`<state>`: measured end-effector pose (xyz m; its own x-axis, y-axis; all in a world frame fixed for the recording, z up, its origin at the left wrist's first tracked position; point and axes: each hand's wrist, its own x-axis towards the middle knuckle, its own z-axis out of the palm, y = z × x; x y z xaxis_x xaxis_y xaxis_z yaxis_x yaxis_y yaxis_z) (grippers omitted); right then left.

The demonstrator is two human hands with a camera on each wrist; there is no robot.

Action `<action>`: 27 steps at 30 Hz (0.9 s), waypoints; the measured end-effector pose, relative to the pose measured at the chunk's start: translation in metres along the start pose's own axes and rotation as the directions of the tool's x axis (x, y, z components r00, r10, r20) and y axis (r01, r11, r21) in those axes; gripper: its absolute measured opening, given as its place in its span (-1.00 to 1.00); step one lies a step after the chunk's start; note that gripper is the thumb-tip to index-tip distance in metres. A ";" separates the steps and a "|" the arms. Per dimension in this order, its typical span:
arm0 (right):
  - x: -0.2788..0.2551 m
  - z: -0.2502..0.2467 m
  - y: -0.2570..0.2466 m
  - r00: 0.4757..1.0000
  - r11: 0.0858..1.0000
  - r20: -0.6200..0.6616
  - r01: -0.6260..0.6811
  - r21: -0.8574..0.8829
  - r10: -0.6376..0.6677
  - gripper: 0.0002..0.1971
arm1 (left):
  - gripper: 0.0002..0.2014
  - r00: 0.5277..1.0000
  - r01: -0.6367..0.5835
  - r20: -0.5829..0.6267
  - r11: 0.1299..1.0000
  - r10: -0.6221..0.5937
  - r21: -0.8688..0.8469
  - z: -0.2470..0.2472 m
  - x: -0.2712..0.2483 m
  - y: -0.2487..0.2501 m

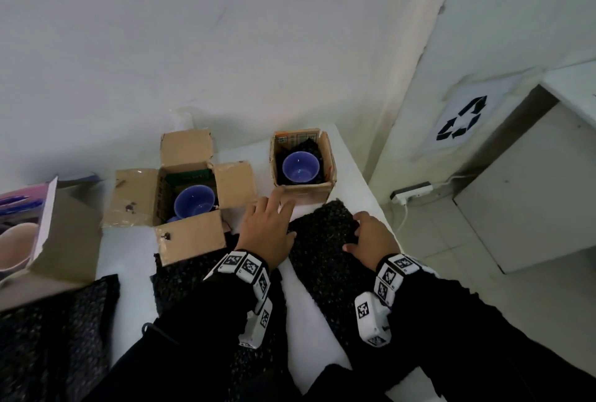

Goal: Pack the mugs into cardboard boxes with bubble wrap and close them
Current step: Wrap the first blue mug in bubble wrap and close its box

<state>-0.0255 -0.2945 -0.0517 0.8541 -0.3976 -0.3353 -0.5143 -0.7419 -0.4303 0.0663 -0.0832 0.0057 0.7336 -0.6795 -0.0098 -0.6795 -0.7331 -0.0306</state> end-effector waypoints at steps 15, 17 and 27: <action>-0.039 -0.028 -0.031 0.976 0.973 0.167 0.107 0.202 -0.142 -0.82 | -0.05 0.941 0.095 0.337 0.927 0.036 -0.364 -0.012 -0.013 -0.010; -0.042 -0.041 -0.040 0.978 0.957 0.118 0.139 0.257 -0.174 -0.78 | -0.23 0.942 0.090 0.335 0.929 0.038 -0.360 -0.020 -0.008 -0.013; -0.027 -0.136 -0.095 0.920 0.914 -0.233 0.360 0.189 -0.314 -0.82 | -0.83 0.997 0.041 0.074 0.899 -0.010 -0.437 -0.106 0.017 -0.041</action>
<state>0.0104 -0.2865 0.1121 0.9657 -0.2588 0.0219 -0.1773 -0.7187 -0.6723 0.1053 -0.0683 0.1128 0.7392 -0.6683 -0.0831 -0.5864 -0.6994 0.4087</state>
